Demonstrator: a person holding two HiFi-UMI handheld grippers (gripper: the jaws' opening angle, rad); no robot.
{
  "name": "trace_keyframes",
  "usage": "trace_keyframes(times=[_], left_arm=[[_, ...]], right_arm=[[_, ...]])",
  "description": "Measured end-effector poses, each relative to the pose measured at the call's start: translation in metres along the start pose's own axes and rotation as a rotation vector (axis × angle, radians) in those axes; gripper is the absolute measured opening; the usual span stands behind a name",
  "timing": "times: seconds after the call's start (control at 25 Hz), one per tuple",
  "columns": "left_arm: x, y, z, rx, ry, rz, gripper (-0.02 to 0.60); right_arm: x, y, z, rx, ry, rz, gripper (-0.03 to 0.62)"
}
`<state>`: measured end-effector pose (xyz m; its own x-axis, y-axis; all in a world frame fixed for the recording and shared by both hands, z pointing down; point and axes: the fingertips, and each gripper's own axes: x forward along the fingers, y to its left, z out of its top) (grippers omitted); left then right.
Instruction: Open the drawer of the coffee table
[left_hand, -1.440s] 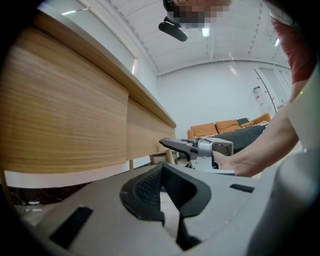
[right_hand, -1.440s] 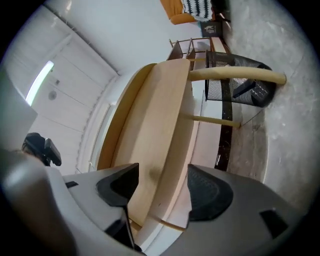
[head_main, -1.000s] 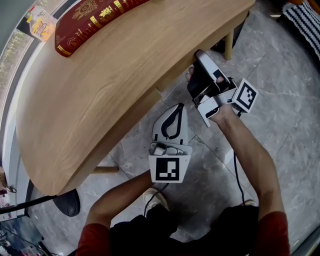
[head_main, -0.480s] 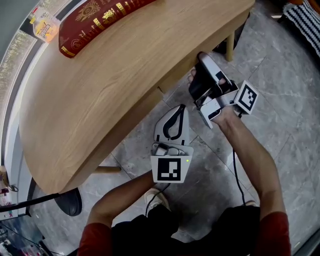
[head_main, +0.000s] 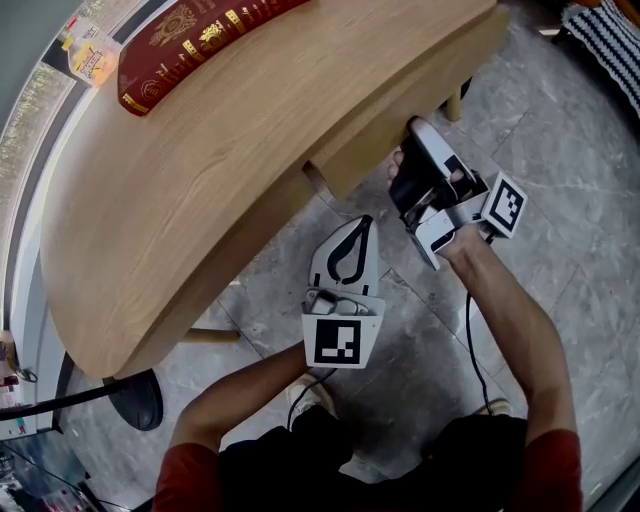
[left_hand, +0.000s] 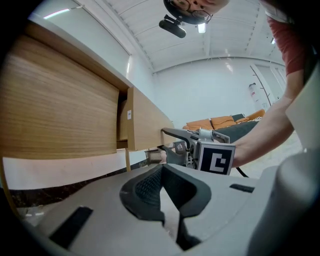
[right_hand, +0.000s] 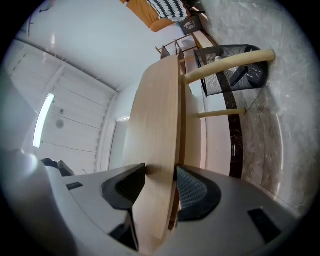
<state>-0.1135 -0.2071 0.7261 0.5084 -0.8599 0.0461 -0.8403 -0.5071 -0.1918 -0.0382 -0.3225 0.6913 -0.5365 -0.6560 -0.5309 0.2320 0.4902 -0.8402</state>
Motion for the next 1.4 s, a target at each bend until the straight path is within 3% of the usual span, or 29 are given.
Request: trace_keyframes(times=[0.28, 0.88, 1.4], left_arm=[[-0.008, -0.026, -0.003, -0.013, 0.003, -0.046, 0.006], [-0.018, -0.065, 0.003, 0.038, 0.001, -0.13, 0.007], [-0.025, -0.075, -0.004, 0.087, 0.012, -0.162, 0.008]], right_arm=[[-0.025, 0.016, 0.002, 0.005, 0.016, -0.021, 0.198], [-0.066, 0.045, 0.006, 0.01, 0.035, -0.035, 0.201], [-0.091, 0.054, 0.012, 0.039, 0.003, 0.02, 0.192]])
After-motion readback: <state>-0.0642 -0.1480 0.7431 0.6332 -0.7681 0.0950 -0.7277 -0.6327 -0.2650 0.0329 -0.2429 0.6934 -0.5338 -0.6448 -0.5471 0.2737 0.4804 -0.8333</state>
